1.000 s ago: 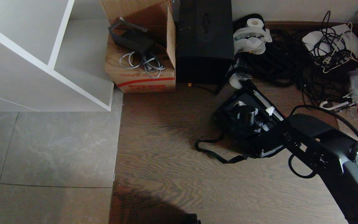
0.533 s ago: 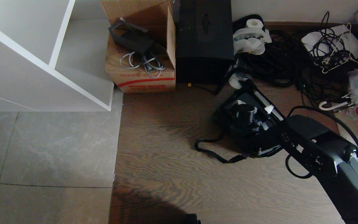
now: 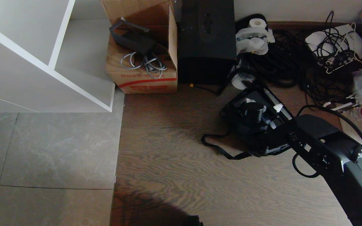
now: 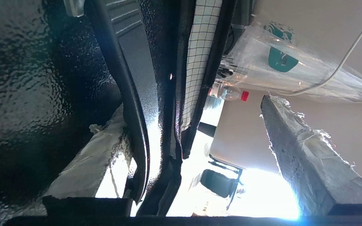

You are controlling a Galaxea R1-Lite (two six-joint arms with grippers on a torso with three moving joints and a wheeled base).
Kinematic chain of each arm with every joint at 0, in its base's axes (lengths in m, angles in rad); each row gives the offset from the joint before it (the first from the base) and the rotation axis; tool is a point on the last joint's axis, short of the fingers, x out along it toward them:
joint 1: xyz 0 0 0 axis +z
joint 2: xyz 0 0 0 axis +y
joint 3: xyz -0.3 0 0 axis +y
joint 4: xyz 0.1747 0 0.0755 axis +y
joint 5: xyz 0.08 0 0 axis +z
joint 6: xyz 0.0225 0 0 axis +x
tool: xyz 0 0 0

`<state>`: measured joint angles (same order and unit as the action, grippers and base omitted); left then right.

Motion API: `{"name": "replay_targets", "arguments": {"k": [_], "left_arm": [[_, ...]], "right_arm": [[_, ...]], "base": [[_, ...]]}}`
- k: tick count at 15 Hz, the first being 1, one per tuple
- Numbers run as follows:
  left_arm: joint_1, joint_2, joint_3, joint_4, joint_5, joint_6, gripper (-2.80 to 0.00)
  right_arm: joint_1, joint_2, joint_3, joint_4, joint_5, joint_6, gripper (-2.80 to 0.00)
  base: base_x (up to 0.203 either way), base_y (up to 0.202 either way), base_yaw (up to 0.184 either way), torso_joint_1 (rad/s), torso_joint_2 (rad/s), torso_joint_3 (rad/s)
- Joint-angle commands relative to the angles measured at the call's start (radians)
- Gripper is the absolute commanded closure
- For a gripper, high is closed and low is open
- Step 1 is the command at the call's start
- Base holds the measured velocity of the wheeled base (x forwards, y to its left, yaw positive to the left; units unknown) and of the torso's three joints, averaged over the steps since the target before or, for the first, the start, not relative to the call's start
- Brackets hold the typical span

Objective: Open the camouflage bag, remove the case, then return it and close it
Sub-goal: Lift the black box

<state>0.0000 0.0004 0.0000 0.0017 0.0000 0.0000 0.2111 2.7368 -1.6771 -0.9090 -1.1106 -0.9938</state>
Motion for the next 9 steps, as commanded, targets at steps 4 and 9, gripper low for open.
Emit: {"name": "replay_targets", "arguments": {"k": [4, 9], "left_arm": [[0.0, 0.0, 0.0, 0.0, 0.0, 0.0, 0.0], [0.0, 0.0, 0.0, 0.0, 0.0, 0.0, 0.0]], "right_arm": [[0.001, 0.021, 0.014, -0.007, -0.005, -0.003, 0.0], [0.008, 0.034, 0.024, -0.017, -0.005, 0.003, 0.0]], "base": [[0.0, 0.0, 0.0, 0.0, 0.0, 0.0], [0.0, 0.0, 0.0, 0.0, 0.0, 0.0]]}}
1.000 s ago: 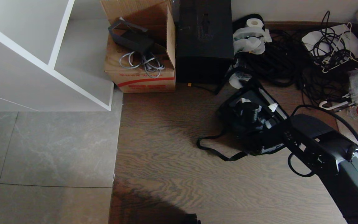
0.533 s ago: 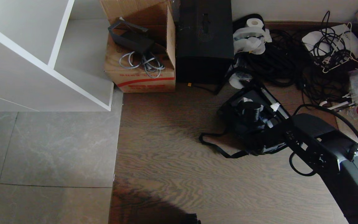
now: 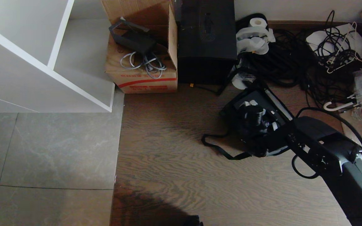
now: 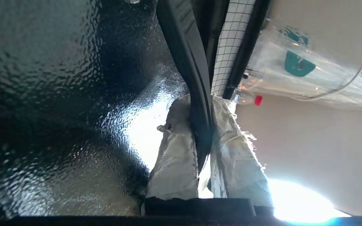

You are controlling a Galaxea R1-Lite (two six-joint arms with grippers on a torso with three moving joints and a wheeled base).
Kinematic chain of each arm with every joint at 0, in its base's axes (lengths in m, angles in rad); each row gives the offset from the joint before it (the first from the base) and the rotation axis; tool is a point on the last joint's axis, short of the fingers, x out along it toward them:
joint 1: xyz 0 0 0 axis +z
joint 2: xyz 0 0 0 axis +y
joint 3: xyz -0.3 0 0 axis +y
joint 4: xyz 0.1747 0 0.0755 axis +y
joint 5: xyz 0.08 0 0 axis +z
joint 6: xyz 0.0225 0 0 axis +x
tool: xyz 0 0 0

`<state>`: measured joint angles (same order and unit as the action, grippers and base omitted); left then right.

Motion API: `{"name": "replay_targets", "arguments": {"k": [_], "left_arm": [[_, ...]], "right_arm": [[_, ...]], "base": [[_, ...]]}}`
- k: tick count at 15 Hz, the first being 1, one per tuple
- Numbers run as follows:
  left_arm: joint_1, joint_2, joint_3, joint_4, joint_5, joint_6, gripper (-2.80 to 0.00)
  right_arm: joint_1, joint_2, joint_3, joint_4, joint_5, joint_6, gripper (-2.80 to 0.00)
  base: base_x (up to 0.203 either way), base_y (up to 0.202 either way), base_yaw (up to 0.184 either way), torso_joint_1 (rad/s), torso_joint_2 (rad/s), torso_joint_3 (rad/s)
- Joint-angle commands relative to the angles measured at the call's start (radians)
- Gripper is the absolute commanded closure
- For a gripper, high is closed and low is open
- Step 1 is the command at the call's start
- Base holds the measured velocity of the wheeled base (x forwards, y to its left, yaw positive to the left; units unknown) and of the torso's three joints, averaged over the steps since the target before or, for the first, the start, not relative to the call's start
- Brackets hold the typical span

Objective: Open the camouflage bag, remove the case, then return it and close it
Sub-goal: Lift the black box

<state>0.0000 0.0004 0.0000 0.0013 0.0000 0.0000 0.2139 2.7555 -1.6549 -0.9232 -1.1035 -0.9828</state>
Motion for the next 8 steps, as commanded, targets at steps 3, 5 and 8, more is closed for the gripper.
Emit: {"name": "replay_targets", "arguments": {"k": [3, 5, 8], "left_arm": [[0.0, 0.001, 0.0, 0.0, 0.0, 0.0, 0.0], [0.0, 0.001, 0.0, 0.0, 0.0, -0.001, 0.0], [0.0, 0.001, 0.0, 0.0, -0.001, 0.0, 0.0]], "right_arm": [[0.031, 0.01, 0.04, -0.045, -0.013, -0.005, 0.0], [0.067, -0.02, 0.106, -0.078, -0.013, -0.005, 0.0], [0.147, -0.079, 0.245, -0.093, -0.011, 0.051, 0.0]], "base": [[0.0, 0.0, 0.0, 0.0, 0.0, 0.0], [0.0, 0.0, 0.0, 0.0, 0.0, 0.0], [0.0, 0.0, 0.0, 0.0, 0.0, 0.0]]}}
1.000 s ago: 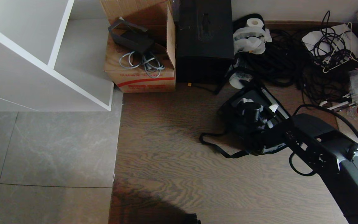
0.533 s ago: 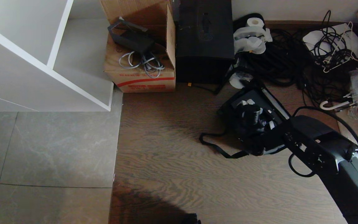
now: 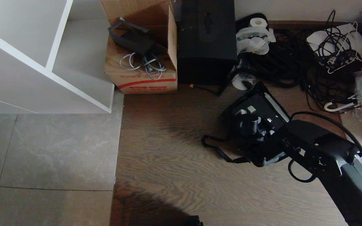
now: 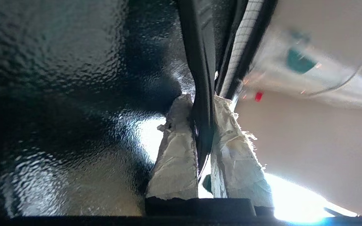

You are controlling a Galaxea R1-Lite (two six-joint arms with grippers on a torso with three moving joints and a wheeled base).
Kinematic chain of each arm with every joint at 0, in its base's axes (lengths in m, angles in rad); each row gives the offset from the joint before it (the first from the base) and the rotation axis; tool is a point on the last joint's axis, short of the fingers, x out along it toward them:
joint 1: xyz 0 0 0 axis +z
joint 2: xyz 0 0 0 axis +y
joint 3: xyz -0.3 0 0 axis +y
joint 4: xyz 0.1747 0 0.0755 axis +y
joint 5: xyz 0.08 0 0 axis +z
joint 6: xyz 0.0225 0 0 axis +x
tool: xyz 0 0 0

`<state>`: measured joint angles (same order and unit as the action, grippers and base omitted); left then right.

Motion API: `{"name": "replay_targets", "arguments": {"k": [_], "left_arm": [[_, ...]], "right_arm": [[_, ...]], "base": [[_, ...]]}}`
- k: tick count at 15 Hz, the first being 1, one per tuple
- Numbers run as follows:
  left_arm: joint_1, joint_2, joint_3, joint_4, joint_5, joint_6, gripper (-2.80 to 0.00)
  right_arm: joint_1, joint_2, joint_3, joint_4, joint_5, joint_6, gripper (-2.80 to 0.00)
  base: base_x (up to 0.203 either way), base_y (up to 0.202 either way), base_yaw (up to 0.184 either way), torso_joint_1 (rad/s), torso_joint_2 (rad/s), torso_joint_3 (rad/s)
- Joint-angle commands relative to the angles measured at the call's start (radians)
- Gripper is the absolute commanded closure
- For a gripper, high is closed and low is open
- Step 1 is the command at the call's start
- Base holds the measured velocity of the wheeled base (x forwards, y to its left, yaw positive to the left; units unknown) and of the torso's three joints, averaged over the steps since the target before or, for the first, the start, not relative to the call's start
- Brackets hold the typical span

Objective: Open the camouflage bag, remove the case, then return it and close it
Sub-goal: Lift the black box

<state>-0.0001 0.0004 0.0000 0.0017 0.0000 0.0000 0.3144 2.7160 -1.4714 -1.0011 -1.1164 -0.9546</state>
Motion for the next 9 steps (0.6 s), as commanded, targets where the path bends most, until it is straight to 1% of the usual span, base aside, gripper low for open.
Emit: {"name": "replay_targets", "arguments": {"k": [1, 3, 5, 6, 7, 8, 9], "left_arm": [[0.0, 0.001, 0.0, 0.0, 0.0, -0.001, 0.0], [0.0, 0.0, 0.0, 0.0, 0.0, 0.0, 0.0], [0.0, 0.001, 0.0, 0.0, 0.0, 0.0, 0.0], [0.0, 0.001, 0.0, 0.0, 0.0, 0.0, 0.0], [0.0, 0.001, 0.0, 0.0, 0.0, 0.0, 0.0], [0.0, 0.001, 0.0, 0.0, 0.0, 0.0, 0.0], [0.0, 0.0, 0.0, 0.0, -0.001, 0.0, 0.0]], "right_arm": [[0.074, -0.06, 0.102, -0.016, 0.002, 0.055, 0.0], [0.12, -0.109, 0.168, -0.007, 0.003, 0.117, 0.0], [0.154, -0.152, 0.23, 0.008, 0.009, 0.151, 0.0], [0.16, -0.164, 0.242, 0.018, 0.033, 0.187, 0.0], [0.16, -0.17, 0.239, 0.046, 0.055, 0.212, 0.0], [0.15, -0.175, 0.228, 0.079, 0.06, 0.222, 0.0], [0.119, -0.185, 0.22, 0.127, 0.065, 0.234, 0.0]], "base": [[0.0, 0.0, 0.0, 0.0, 0.0, 0.0], [0.0, 0.0, 0.0, 0.0, 0.0, 0.0], [0.0, 0.0, 0.0, 0.0, 0.0, 0.0], [0.0, 0.0, 0.0, 0.0, 0.0, 0.0], [0.0, 0.0, 0.0, 0.0, 0.0, 0.0], [0.0, 0.0, 0.0, 0.0, 0.0, 0.0], [0.0, 0.0, 0.0, 0.0, 0.0, 0.0]]}}
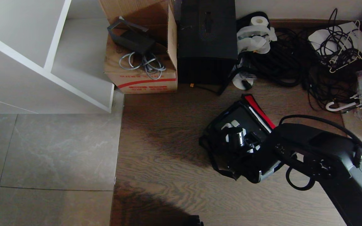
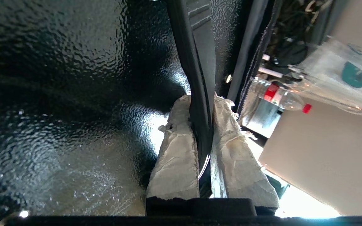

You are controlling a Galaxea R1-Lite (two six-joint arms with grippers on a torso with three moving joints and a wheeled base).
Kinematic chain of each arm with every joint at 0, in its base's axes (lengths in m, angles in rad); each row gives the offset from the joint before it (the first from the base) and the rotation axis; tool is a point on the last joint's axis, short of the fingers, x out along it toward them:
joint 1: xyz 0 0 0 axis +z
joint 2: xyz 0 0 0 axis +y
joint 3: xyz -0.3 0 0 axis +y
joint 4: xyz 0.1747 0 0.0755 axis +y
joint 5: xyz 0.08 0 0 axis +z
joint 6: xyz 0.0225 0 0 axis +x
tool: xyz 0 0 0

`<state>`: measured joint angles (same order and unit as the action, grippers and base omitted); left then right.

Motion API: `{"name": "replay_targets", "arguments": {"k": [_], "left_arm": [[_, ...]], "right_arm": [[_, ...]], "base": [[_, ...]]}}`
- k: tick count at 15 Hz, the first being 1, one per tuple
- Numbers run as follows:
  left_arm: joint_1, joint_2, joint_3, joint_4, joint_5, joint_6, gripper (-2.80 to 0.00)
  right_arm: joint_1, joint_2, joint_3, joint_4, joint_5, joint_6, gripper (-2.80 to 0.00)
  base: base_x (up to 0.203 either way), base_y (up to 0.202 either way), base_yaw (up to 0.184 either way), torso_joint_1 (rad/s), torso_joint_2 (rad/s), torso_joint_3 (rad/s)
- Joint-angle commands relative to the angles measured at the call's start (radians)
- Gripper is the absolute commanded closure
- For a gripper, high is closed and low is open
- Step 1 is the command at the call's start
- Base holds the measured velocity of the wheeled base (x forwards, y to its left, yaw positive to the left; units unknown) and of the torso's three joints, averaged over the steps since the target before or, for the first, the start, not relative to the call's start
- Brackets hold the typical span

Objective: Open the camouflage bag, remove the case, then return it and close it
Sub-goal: Lift the black box

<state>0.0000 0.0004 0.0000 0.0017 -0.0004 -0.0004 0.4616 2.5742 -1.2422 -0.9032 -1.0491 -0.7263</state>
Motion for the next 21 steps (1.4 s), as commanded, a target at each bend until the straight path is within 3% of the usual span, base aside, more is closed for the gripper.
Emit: {"name": "replay_targets", "arguments": {"k": [1, 3, 9, 10, 21], "left_arm": [[0.0, 0.0, 0.0, 0.0, 0.0, 0.0, 0.0], [0.0, 0.001, 0.0, 0.0, 0.0, 0.0, 0.0], [0.0, 0.001, 0.0, 0.0, 0.0, 0.0, 0.0], [0.0, 0.001, 0.0, 0.0, 0.0, 0.0, 0.0], [0.0, 0.001, 0.0, 0.0, 0.0, 0.0, 0.0]], "right_arm": [[-0.056, -0.057, -0.02, 0.083, 0.033, 0.031, 0.0], [-0.107, -0.082, -0.049, 0.184, 0.126, 0.084, 0.0], [-0.204, -0.087, -0.145, 0.319, 0.189, 0.11, 0.0], [-0.206, -0.085, -0.144, 0.322, 0.193, 0.106, -2.8], [-0.219, -0.044, -0.203, 0.318, 0.188, 0.114, -2.8]], "base": [[0.0, 0.0, 0.0, 0.0, 0.0, 0.0], [0.0, 0.0, 0.0, 0.0, 0.0, 0.0], [0.0, 0.0, 0.0, 0.0, 0.0, 0.0], [0.0, 0.0, 0.0, 0.0, 0.0, 0.0], [0.0, 0.0, 0.0, 0.0, 0.0, 0.0]]}}
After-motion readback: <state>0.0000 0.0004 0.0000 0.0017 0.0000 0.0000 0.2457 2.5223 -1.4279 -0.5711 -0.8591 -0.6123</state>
